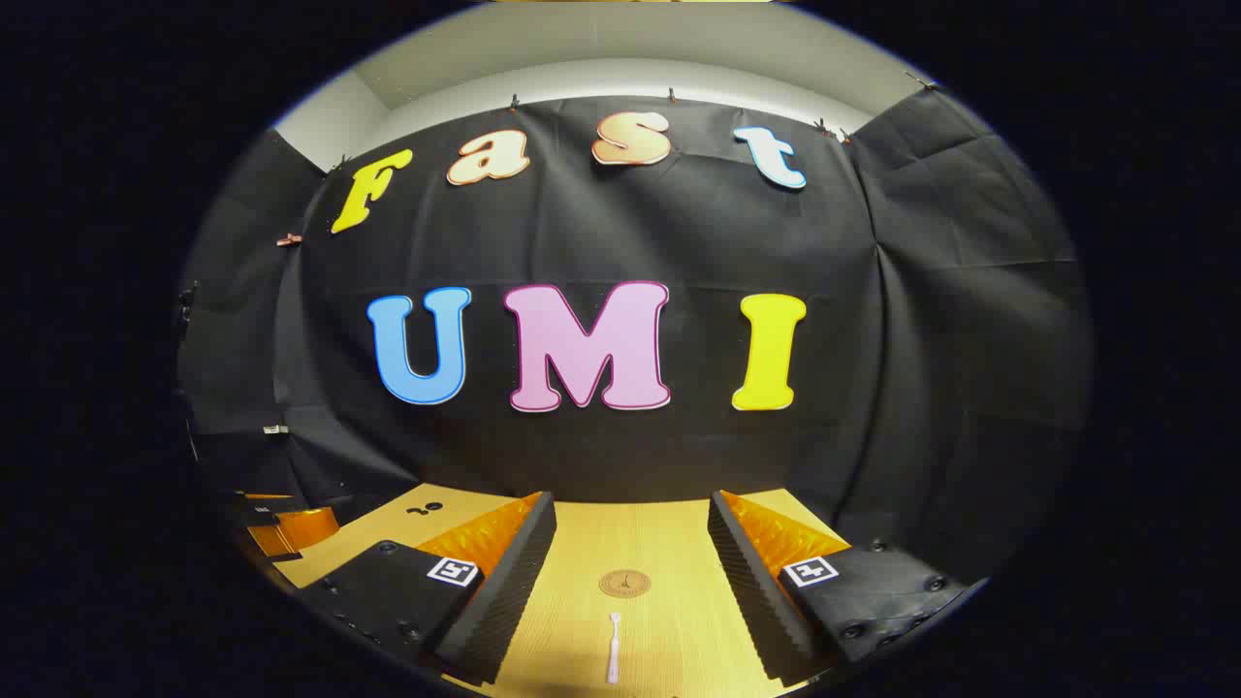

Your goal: Put the toothbrush and toothpaste on the desktop into the cup, then pick up the cup and place it on the coaster on the desktop.

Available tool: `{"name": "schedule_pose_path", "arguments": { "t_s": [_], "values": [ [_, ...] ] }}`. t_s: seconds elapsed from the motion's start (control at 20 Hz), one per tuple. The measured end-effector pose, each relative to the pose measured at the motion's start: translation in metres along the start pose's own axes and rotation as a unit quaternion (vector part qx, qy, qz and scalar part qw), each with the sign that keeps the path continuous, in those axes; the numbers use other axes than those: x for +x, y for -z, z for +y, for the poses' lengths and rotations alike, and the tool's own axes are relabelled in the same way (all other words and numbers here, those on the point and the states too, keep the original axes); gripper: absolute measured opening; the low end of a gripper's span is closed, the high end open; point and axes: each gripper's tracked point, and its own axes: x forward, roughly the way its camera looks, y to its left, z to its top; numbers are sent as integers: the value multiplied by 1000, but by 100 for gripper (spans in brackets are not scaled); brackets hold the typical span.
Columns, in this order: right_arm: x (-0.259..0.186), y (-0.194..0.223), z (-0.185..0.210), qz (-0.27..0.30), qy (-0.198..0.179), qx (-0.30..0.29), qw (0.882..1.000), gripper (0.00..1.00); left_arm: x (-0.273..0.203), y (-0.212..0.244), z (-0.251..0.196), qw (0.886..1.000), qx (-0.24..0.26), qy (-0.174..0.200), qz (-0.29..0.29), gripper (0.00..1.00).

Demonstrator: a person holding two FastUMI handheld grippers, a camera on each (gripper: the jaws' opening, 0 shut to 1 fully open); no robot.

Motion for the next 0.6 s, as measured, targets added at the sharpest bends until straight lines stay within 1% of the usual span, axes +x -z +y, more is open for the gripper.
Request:
{"name": "schedule_pose_path", "arguments": {
  "t_s": [0.2,0.45,0.6],
  "values": [
    [17,0,-6,4,9,16,1000,97,9,6,-6,1000,10,1,6,96],
    [31,9,-1,17,0,25,1000,98,17,12,-10,1000,17,2,19,96],
    [39,14,1,21,-4,21,1000,98,24,16,-10,1000,20,-1,24,96]
  ]
}}
